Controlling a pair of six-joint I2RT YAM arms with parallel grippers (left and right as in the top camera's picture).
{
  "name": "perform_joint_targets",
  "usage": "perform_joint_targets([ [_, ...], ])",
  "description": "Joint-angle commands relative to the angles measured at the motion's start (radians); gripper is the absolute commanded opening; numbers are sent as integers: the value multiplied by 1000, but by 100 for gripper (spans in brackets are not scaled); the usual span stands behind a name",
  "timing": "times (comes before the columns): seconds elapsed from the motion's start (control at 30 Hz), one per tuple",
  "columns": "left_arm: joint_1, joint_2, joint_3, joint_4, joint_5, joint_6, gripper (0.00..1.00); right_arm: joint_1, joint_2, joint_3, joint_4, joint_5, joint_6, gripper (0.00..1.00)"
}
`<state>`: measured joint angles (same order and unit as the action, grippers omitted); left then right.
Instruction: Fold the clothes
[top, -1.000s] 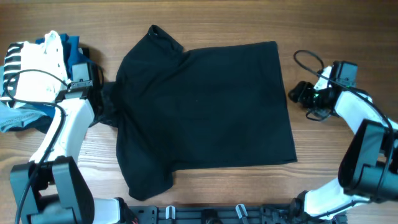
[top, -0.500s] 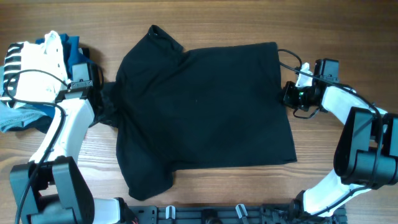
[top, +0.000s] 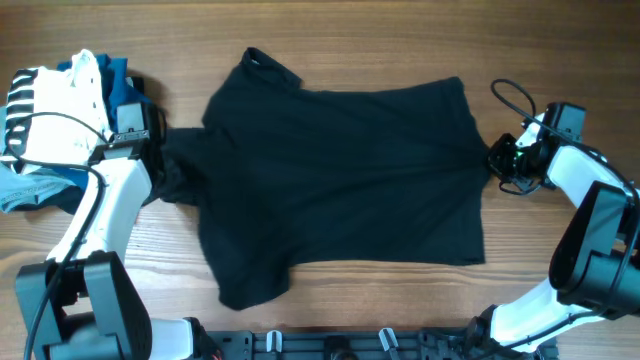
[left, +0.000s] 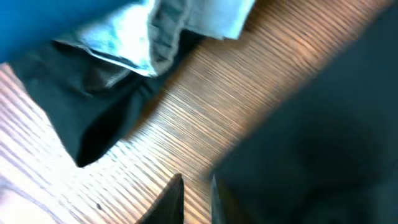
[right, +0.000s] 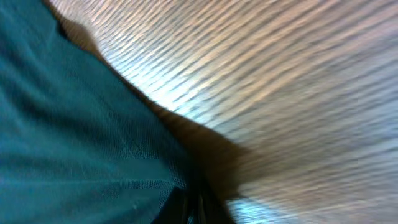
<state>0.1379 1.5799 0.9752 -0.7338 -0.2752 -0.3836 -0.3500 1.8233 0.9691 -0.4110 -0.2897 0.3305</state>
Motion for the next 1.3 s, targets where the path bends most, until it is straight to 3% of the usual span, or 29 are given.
perform_joint_targets([
  [0.0,6,-14,14,0,-60,-14,55,-18,-1,-27,-17,117,11,21],
  [0.2,6,-12,14,31,92,-13,47,-18,-1,-27,-20,113,11,48],
  [0.27,4,-4,9,62,190,47,45,-18,-1,-26,-22,112,10,54],
  [0.47,-5,52,8,71,510,233,25,-21,-19,-26,-28,63,-10,61],
  [0.53,-7,45,9,57,609,307,29,-32,-59,-24,-51,32,-13,66],
  [0.8,-11,-25,7,-143,594,290,34,-82,-366,-24,-238,5,-13,71],
  [0.9,-11,-22,-21,-204,577,199,35,-82,-459,-24,-308,0,-13,74],
  [1.27,-11,-21,-214,-154,563,8,43,-82,-485,-25,-394,0,13,79],
])
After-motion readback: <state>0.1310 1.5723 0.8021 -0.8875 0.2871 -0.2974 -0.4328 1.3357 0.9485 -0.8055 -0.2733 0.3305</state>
